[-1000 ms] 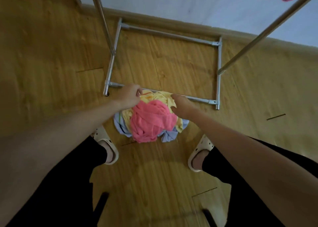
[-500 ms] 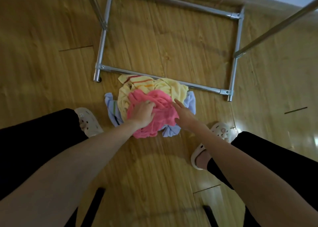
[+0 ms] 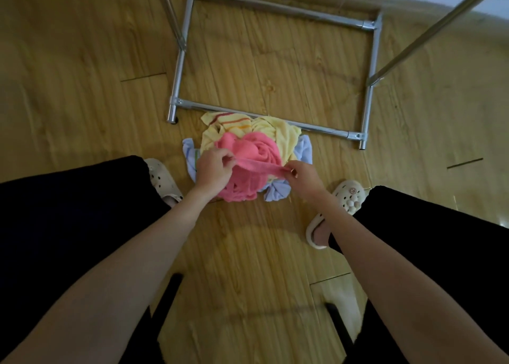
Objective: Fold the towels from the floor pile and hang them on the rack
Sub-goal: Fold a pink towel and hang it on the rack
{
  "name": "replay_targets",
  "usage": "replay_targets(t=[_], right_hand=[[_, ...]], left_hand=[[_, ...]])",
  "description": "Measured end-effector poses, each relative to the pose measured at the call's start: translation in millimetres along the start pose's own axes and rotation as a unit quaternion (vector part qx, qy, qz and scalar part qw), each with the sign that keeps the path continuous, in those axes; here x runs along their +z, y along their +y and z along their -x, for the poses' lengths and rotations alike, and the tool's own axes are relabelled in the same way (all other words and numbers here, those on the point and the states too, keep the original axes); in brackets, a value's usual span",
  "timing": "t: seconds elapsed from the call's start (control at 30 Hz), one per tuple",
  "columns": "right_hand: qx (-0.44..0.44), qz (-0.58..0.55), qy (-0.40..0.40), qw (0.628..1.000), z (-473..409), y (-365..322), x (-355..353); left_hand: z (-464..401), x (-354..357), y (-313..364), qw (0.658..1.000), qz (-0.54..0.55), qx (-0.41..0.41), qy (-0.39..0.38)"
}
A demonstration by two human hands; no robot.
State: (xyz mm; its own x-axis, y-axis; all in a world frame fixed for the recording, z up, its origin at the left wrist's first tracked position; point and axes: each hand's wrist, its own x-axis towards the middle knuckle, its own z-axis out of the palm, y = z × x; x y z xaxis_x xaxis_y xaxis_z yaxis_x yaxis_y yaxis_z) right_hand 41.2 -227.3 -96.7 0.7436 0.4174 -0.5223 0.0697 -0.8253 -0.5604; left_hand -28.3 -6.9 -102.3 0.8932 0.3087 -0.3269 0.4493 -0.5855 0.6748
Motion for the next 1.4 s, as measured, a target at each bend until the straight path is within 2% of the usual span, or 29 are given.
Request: replay_targets(t=[0.13, 0.27, 0.37, 0.5, 0.6, 0.77, 1.0, 1.17, 1.3, 1.4], right_hand=[[-0.042, -0.058, 0.005, 0.997, 50, -57, -44], [-0.112, -0.115, 0.076, 0.984, 109, -113, -97], [-0.158, -0.174, 0.106, 0.966, 156, -144, -133], [-0.225, -0.271, 0.114, 0.929, 213, -182, -168], [-0.274, -0.316, 0.128, 0.899, 245, -206, -191], [-0.319, -0.372, 0.197, 0.849, 278, -239, -218], [-0.356, -0.414, 0.303, 0.781, 306, -270, -255], [-0.375, -0.428, 0.315, 0.759, 320, -288, -268], [-0.390, -0.415, 0.316, 0.759, 327, -298, -272], [-0.408, -0.407, 0.302, 0.760, 330, -306, -271]], left_hand=[[24, -33, 39, 1.000, 0.001, 0.016, 0.014], [48, -76, 95, 0.997, 0.052, 0.039, 0.031], [66, -106, 133, 0.991, 0.092, 0.085, 0.047], [98, -145, 185, 0.979, 0.149, 0.128, 0.048], [123, -168, 216, 0.968, 0.154, 0.191, 0.044], [157, -202, 261, 0.952, 0.160, 0.261, 0.020], [200, -242, 280, 0.922, 0.270, 0.272, 0.059], [226, -261, 288, 0.906, 0.220, 0.337, 0.130], [234, -265, 296, 0.882, 0.142, 0.400, 0.206], [235, -265, 304, 0.883, 0.109, 0.399, 0.221]])
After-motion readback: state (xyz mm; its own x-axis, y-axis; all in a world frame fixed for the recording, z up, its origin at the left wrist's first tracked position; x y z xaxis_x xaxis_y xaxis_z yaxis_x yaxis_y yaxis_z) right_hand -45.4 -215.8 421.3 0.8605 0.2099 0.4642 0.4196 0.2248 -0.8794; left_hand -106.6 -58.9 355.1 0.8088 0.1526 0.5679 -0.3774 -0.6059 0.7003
